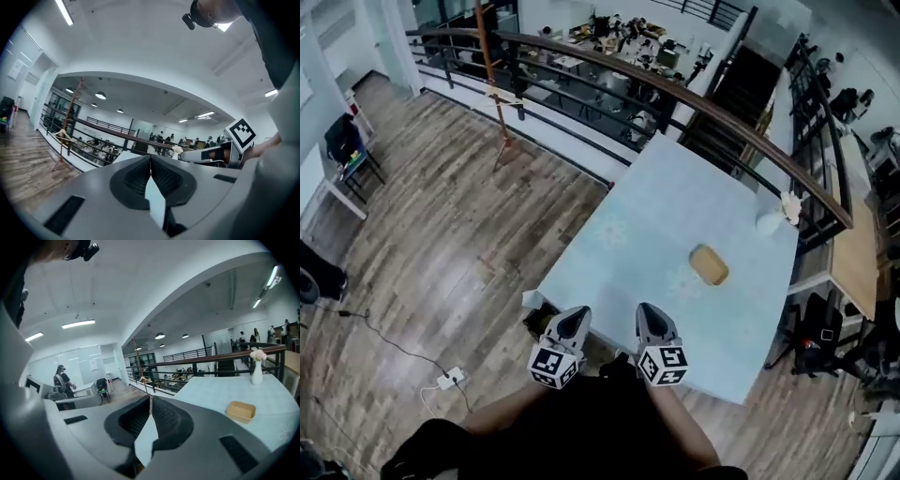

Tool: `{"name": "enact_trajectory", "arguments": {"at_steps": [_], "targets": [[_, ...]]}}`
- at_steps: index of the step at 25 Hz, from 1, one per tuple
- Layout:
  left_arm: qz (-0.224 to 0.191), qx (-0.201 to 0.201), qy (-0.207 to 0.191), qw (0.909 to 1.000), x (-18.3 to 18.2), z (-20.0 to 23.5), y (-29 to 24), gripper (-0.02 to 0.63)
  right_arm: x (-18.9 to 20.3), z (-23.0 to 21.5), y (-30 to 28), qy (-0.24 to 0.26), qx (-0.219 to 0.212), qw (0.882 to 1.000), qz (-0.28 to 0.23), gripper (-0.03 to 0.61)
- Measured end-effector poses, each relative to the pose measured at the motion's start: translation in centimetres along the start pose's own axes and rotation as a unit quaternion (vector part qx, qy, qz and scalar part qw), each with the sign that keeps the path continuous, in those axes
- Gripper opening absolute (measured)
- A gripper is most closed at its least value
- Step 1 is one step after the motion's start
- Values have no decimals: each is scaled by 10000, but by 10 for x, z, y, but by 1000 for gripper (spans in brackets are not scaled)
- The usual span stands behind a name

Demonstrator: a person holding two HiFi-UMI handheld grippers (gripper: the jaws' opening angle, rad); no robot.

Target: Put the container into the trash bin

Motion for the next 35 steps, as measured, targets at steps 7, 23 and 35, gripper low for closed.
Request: {"name": "enact_trajectory", "arguments": {"at_steps": [7, 23, 35], "targets": [[14, 1078, -190, 9940, -9, -70, -90, 14, -24, -104, 66, -231, 1276, 9902, -510, 41], [521, 2125, -238, 9755, 33, -180, -193, 14, -10, -260, 122, -676, 2515, 9637, -586, 43], [788, 2025, -255, 9758, 61, -209, -259, 14, 42, -379, 83, -958, 2992, 9493, 96, 44]]}}
Point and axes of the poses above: the fingertips, and each gripper's own axes: y backward along the fingers, z to its left, x out of its underside, the point moved 6 cm from there along y, backward along the fingers, and after that the axes turned 6 degrees about -z, right-handed, at the moved point
